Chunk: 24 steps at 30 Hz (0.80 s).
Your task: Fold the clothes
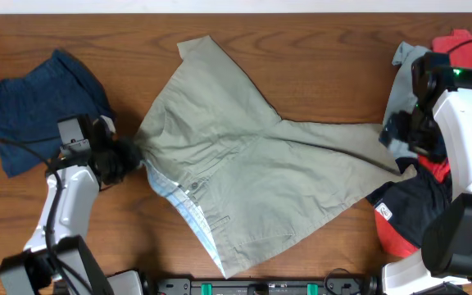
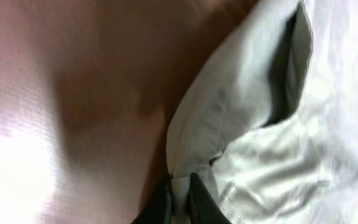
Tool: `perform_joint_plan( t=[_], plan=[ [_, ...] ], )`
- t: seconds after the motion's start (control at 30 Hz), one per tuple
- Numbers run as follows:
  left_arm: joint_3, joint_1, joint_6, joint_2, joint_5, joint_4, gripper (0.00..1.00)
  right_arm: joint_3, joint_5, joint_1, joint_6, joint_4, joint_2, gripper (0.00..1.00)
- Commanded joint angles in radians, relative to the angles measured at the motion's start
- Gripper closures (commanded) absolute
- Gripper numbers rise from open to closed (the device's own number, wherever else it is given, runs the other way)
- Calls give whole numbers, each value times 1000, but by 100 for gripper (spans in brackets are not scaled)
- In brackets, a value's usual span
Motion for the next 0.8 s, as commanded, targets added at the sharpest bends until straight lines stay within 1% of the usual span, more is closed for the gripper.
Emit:
perform_joint_plan(
  t=[0.0, 0.03, 0.1, 0.13, 0.17, 0.2, 0.23, 0.27, 0.3, 0.33, 0.43, 0.5, 0.57, 0.63, 0.7, 0.77],
  plan=[
    [22, 5, 82, -38, -45, -127, 94, 13, -322, 7, -238, 139, -3, 24],
    [26, 7, 82, -42, -121, -175, 94, 13, -403, 12, -284, 190, -3, 27],
    [38, 8, 75, -49, -332, -264, 94, 13, -543, 31, -335, 306, -2, 28],
    [46, 9, 44, -51, -464, -301, 94, 13, -577, 43, -335, 355, -2, 28],
    [55, 11, 6, -54, -552, -323, 94, 13, -604, 60, -335, 410, -2, 28],
    [64, 14, -28, -56, -598, -335, 94, 13, -616, 76, -335, 453, -2, 29],
    [74, 18, -41, -60, -608, -336, 94, 13, -618, 93, -335, 492, -2, 28],
    [86, 19, -46, -63, -602, -334, 89, 13, -618, 115, -335, 529, -2, 28],
    [102, 19, -47, -66, -581, -322, 67, 13, -616, 134, -335, 555, -2, 26],
    [116, 19, -47, -68, -550, -309, 56, 13, -611, 154, -336, 576, -2, 25],
    [163, 19, -47, -69, -425, -241, 55, 13, -554, 214, -338, 614, 4, 21],
    [183, 17, -47, -69, -314, -153, 55, 13, -506, 243, -338, 616, 8, 19],
    [186, 10, -47, -68, -237, -53, 55, 13, -469, 266, -338, 608, 11, 17],
    [186, -11, -47, -59, -206, 45, 56, 13, -455, 272, -338, 596, 11, 16],
    [186, -41, -46, -39, -206, 116, 55, 13, -455, 270, -329, 582, 11, 12],
    [186, -71, -45, -9, -206, 177, 55, 13, -455, 262, -311, 568, 11, 12]
  ],
)
